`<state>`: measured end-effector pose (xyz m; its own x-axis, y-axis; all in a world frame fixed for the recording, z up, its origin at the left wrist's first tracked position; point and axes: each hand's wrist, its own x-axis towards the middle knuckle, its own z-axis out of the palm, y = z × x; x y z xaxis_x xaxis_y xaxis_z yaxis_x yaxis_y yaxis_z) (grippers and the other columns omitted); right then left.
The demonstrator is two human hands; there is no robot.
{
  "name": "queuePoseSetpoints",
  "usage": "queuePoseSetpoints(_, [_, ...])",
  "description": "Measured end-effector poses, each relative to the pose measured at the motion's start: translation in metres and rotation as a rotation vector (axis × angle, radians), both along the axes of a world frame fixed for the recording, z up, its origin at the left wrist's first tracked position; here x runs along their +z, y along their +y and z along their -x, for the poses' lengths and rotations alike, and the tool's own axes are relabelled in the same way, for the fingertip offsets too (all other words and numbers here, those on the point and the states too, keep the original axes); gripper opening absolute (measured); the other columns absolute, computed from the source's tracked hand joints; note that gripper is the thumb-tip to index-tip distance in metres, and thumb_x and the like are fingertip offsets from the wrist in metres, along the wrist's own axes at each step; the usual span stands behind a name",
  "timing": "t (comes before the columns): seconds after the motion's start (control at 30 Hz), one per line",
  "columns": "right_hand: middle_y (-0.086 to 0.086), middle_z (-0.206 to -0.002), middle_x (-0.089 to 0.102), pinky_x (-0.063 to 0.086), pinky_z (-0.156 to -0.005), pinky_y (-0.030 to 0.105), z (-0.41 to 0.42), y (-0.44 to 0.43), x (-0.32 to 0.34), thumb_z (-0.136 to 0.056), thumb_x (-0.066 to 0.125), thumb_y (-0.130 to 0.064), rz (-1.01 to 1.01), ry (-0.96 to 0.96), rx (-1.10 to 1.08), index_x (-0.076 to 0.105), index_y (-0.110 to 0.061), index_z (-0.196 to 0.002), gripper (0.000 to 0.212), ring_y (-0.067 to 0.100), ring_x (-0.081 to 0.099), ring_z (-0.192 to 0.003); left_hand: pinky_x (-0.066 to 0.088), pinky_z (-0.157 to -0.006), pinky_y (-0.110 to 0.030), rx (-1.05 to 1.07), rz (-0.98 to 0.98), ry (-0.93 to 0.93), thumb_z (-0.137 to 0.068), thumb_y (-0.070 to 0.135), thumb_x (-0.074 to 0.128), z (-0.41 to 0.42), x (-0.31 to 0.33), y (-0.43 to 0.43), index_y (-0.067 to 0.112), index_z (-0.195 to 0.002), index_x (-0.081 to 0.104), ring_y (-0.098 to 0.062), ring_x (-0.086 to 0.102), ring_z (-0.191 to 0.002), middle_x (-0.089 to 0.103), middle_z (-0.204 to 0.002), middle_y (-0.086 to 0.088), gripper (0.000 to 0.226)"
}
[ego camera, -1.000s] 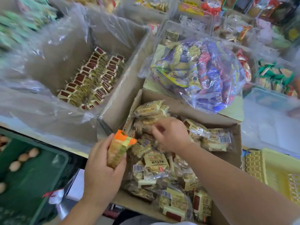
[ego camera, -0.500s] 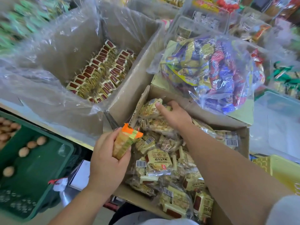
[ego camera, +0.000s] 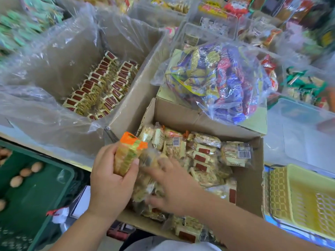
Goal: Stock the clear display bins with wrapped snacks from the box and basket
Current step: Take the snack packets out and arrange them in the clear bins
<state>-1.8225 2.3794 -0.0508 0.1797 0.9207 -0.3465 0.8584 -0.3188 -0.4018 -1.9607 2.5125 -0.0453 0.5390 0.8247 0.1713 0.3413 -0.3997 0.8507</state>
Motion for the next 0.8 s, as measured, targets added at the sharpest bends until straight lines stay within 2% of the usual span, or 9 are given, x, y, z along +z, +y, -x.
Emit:
queuePoseSetpoints(0.1, [0.022, -0.145, 0.046, 0.013, -0.125, 0.046, 0.023, -0.01, 0.009, -0.093, 0.057, -0.059, -0.061, 0.02, 0.237, 0.045, -0.022, -0.147, 0.066, 0.036, 0.036, -0.138, 0.035, -0.089, -0.002, -0.103, -0.017, -0.006, -0.086, 0.029, 0.069, -0.016, 0.008, 0.003, 0.023, -0.118, 0.063, 0.009, 0.053, -0.107, 0.056, -0.107, 0.013, 0.033])
queuePoseSetpoints(0.17, [0.021, -0.141, 0.051, 0.026, -0.12, 0.042, 0.021, -0.01, 0.017, -0.094, 0.061, -0.053, -0.058, 0.145, 0.263, 0.048, -0.021, -0.145, 0.061, 0.033, 0.042, -0.134, 0.034, -0.089, 0.0, -0.219, 0.006, 0.044, -0.087, 0.029, 0.07, -0.026, 0.006, 0.004, 0.027, -0.124, 0.062, 0.013, 0.052, -0.11, 0.055, -0.111, 0.02, 0.037])
queuePoseSetpoints(0.23, [0.009, -0.119, 0.066, 0.049, -0.096, 0.036, 0.007, -0.005, 0.027, -0.096, 0.062, -0.042, -0.119, 0.294, 0.139, 0.062, -0.022, -0.129, 0.039, 0.023, 0.06, -0.107, 0.033, -0.087, 0.001, -0.273, 0.024, 0.123, -0.089, 0.027, 0.073, -0.032, -0.004, 0.004, 0.03, -0.125, 0.061, 0.017, 0.049, -0.107, 0.05, -0.109, 0.026, 0.038])
queuePoseSetpoints(0.3, [-0.004, -0.086, 0.07, 0.053, -0.07, 0.027, -0.018, 0.0, 0.03, -0.095, 0.061, -0.026, -0.268, 0.308, -0.078, 0.071, -0.019, -0.096, 0.013, 0.009, 0.061, -0.074, 0.036, -0.082, -0.003, -0.282, 0.043, 0.209, -0.087, 0.021, 0.077, -0.032, -0.014, 0.003, 0.032, -0.126, 0.061, 0.012, 0.049, -0.099, 0.049, -0.107, 0.025, 0.043])
queuePoseSetpoints(0.37, [-0.004, -0.072, 0.067, 0.05, -0.061, 0.027, -0.05, 0.012, 0.027, -0.093, 0.061, -0.018, -0.351, 0.229, -0.309, 0.069, -0.018, -0.078, 0.017, 0.009, 0.059, -0.065, 0.037, -0.079, -0.009, -0.316, 0.01, 0.28, -0.084, 0.021, 0.078, -0.029, -0.021, -0.001, 0.036, -0.128, 0.059, 0.005, 0.048, -0.097, 0.048, -0.108, 0.024, 0.05])
queuePoseSetpoints(0.47, [0.003, -0.089, 0.073, 0.053, -0.078, 0.037, -0.097, 0.044, 0.009, -0.09, 0.059, -0.021, -0.194, 0.102, -0.481, 0.075, -0.016, -0.088, 0.017, 0.023, 0.066, -0.088, 0.043, -0.078, -0.022, -0.32, 0.035, 0.304, -0.086, 0.031, 0.074, -0.026, -0.021, -0.009, 0.043, -0.127, 0.056, 0.004, 0.05, -0.097, 0.047, -0.109, 0.035, 0.047])
queuePoseSetpoints(0.6, [0.01, -0.121, 0.065, 0.047, -0.083, 0.038, -0.126, 0.076, -0.03, -0.094, 0.053, -0.043, 0.185, -0.116, -0.345, 0.062, -0.016, -0.121, 0.039, 0.033, 0.061, -0.112, 0.04, -0.072, -0.014, -0.131, 0.072, 0.21, -0.087, 0.03, 0.073, -0.019, -0.013, -0.014, 0.044, -0.12, 0.056, 0.01, 0.054, -0.097, 0.054, -0.105, 0.029, 0.04])
queuePoseSetpoints(0.7, [0.008, -0.118, 0.066, 0.047, -0.075, 0.039, -0.119, 0.072, -0.058, -0.095, 0.052, -0.051, 0.403, -0.268, -0.231, 0.059, -0.017, -0.124, 0.046, 0.034, 0.064, -0.103, 0.035, -0.082, -0.001, -0.03, -0.015, 0.166, -0.089, 0.027, 0.073, -0.009, -0.007, -0.01, 0.033, -0.124, 0.059, 0.008, 0.05, -0.095, 0.05, -0.105, 0.024, 0.038])
queuePoseSetpoints(0.8, [0.006, -0.109, 0.066, 0.045, -0.067, 0.037, -0.105, 0.054, -0.059, -0.097, 0.054, -0.047, 0.325, -0.311, -0.148, 0.056, -0.019, -0.121, 0.037, 0.03, 0.062, -0.088, 0.033, -0.084, -0.008, 0.012, -0.039, 0.158, -0.087, 0.019, 0.076, -0.008, -0.007, -0.002, 0.021, -0.126, 0.061, 0.0, 0.046, -0.099, 0.054, -0.111, 0.012, 0.042])
